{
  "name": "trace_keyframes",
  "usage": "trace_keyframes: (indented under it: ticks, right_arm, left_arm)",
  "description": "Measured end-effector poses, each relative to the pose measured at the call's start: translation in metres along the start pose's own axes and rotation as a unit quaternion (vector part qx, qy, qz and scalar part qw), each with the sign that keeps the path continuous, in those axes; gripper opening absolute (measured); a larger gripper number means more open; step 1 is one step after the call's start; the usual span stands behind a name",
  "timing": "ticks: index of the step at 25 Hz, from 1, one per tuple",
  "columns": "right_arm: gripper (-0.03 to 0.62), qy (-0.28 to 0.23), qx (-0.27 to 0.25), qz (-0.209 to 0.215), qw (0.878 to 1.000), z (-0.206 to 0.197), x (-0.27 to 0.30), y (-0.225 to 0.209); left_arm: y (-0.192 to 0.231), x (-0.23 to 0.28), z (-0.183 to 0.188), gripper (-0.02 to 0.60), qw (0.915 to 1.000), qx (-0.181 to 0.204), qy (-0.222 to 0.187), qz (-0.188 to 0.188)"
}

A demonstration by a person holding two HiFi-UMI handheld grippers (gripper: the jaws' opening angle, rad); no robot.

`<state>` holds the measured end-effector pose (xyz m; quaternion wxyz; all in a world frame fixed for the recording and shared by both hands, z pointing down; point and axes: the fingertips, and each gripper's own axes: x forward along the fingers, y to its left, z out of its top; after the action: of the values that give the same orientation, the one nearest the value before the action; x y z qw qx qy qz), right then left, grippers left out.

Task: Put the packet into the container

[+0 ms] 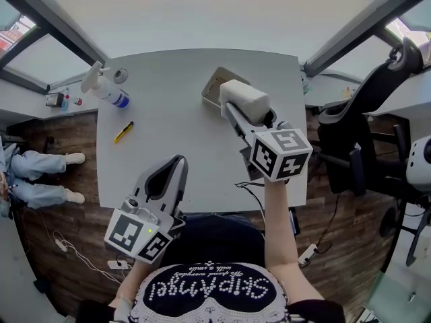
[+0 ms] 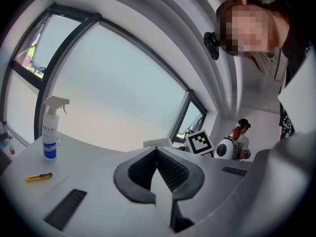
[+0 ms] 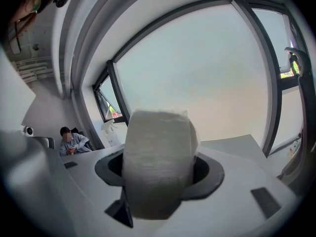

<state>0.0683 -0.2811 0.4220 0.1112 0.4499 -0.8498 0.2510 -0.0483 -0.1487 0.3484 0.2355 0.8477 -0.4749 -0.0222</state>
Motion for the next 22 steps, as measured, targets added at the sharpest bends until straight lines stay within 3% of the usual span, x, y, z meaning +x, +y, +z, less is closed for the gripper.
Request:
trace_keyframes:
  ticks: [22]
  right_arm:
    - [0.275, 0.029, -0.002, -0.008, 1.0, -0.018, 0.027, -0.016]
  left_arm:
    - [0.006, 0.003, 0.005, 0.008, 1.0, -0.005, -0.003, 0.006]
